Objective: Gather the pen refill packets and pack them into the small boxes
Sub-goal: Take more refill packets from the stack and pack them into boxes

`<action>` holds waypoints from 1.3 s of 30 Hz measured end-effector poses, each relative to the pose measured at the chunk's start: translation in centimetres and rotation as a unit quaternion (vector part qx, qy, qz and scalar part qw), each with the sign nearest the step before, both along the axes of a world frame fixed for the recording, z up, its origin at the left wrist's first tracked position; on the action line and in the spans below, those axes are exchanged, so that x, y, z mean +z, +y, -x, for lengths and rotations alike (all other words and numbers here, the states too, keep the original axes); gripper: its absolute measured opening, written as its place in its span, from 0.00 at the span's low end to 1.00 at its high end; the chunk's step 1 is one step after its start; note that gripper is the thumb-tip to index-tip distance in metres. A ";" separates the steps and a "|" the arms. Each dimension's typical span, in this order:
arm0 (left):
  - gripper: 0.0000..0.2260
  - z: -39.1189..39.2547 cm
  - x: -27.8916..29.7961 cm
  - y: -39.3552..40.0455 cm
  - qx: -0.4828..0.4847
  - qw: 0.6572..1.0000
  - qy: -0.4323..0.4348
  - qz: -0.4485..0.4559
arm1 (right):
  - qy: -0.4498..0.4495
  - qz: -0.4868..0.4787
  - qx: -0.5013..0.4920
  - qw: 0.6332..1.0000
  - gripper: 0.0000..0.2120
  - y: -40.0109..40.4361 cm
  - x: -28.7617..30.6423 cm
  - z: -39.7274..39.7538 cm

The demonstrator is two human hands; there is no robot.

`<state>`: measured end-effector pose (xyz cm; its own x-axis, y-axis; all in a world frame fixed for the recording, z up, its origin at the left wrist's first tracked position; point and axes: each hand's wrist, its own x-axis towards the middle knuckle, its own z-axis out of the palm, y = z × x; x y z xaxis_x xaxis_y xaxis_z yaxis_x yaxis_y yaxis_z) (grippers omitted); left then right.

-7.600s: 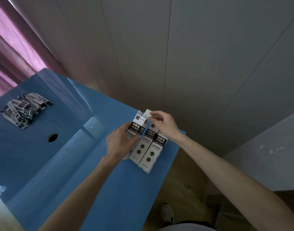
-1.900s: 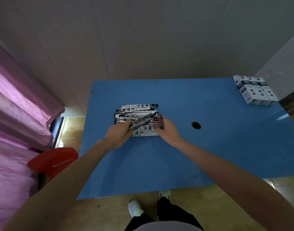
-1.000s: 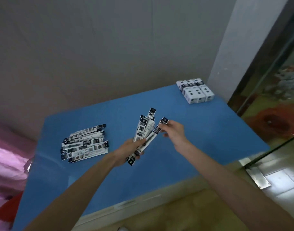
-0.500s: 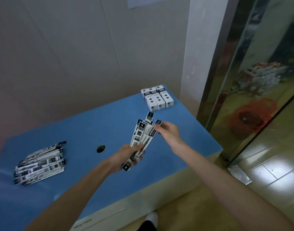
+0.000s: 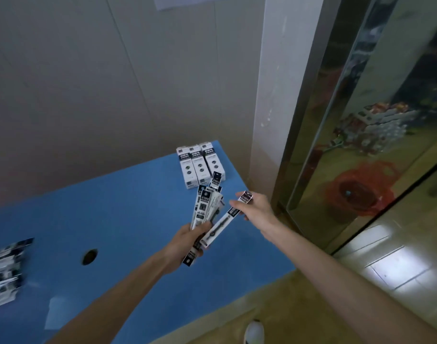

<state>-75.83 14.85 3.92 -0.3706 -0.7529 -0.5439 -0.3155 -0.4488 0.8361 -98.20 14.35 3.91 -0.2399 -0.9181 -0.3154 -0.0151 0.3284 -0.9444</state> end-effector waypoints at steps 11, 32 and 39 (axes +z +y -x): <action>0.13 10.6 0.6 -1.6 0.001 0.997 0.074 0.024 | -0.060 0.063 0.038 0.996 0.12 -5.3 1.8 10.4; 0.14 22.8 1.2 -1.3 0.193 0.981 0.021 -0.007 | -0.063 0.064 0.208 0.974 0.23 -13.7 -0.5 19.4; 0.15 20.3 0.2 -3.0 0.238 0.971 0.033 0.005 | -0.028 0.110 0.255 0.960 0.21 -17.6 0.5 16.6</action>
